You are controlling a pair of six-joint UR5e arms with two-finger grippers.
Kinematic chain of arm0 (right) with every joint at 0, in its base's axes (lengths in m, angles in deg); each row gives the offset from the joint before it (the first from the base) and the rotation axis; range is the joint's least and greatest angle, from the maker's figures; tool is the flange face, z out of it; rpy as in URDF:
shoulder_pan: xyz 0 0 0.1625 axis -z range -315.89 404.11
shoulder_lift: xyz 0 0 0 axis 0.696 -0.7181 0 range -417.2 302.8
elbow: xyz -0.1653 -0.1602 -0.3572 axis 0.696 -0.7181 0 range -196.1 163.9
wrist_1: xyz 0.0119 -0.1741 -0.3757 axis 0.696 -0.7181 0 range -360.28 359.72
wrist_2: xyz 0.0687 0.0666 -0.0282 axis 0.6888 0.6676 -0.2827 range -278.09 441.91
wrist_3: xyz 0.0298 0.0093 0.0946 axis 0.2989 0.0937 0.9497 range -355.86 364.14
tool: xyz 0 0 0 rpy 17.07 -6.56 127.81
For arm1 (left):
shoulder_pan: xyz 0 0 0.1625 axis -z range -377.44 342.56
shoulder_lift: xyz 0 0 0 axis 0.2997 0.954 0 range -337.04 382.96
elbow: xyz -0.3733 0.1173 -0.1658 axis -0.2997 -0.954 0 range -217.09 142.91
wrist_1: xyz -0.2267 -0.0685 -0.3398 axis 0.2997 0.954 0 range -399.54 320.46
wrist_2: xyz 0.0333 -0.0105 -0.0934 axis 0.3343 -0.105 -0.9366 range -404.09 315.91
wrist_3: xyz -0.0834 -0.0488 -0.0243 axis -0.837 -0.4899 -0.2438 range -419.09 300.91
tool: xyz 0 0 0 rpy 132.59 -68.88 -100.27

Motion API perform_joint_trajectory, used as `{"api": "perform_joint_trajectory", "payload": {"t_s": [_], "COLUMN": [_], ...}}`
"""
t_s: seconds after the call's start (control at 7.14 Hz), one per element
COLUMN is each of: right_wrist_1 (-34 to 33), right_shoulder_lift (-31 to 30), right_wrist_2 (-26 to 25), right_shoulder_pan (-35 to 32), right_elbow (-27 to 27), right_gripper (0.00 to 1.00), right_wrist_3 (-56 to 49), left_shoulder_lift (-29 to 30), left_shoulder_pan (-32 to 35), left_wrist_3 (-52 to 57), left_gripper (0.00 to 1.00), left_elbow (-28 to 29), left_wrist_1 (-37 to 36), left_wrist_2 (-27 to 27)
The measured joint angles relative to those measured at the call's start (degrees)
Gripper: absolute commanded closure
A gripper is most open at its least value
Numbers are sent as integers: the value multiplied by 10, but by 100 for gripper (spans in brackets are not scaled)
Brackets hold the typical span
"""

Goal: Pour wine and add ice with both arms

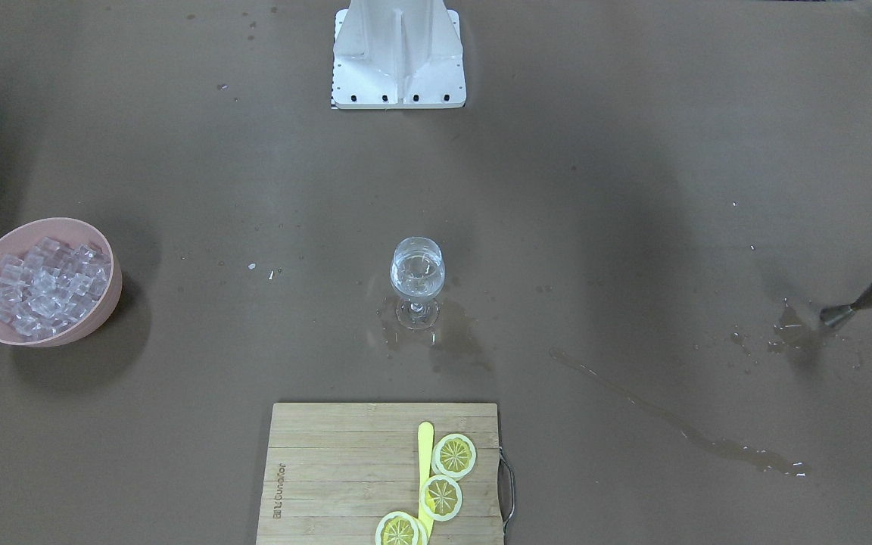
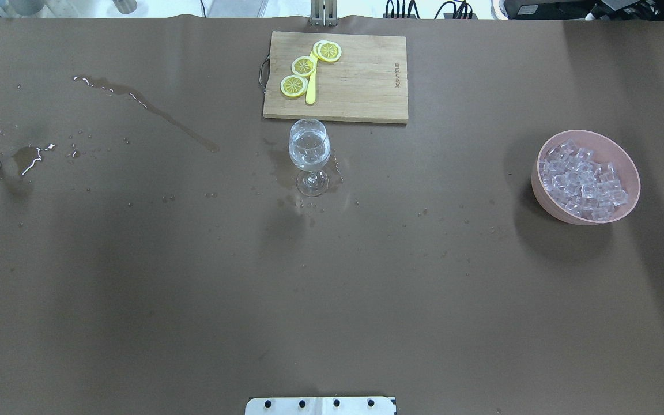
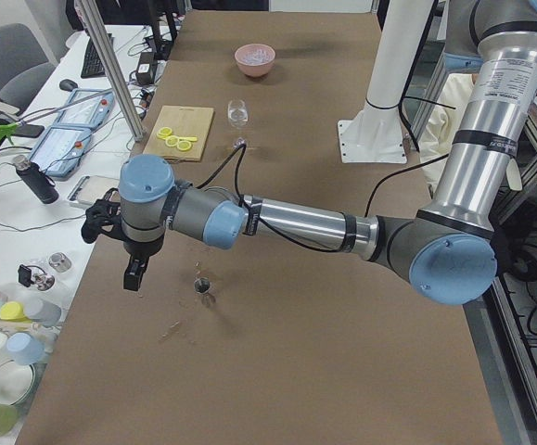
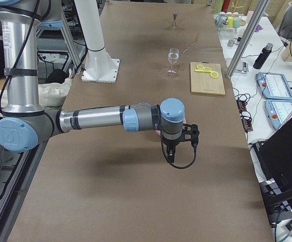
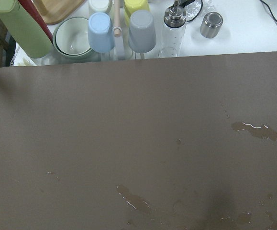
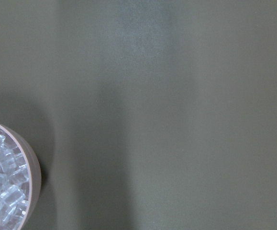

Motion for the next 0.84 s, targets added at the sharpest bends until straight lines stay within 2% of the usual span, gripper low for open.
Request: {"api": "perform_joint_trajectory", "payload": {"t_s": [0.56, 0.84], "right_wrist_1": [-2, -5], "right_shoulder_lift": [-5, -9], "right_wrist_2": [4, 5], "right_shoulder_pan": [-1, -1], "right_elbow": [8, 27], "right_gripper": [1, 1], "right_wrist_3": [1, 18], "left_shoulder_lift": [-21, -40], "left_shoulder_pan": [0, 0], "left_wrist_3": [-14, -36], "left_gripper": [2, 2], "left_elbow": [-62, -77], "left_wrist_1": [2, 35], "left_wrist_2": [-3, -3]}}
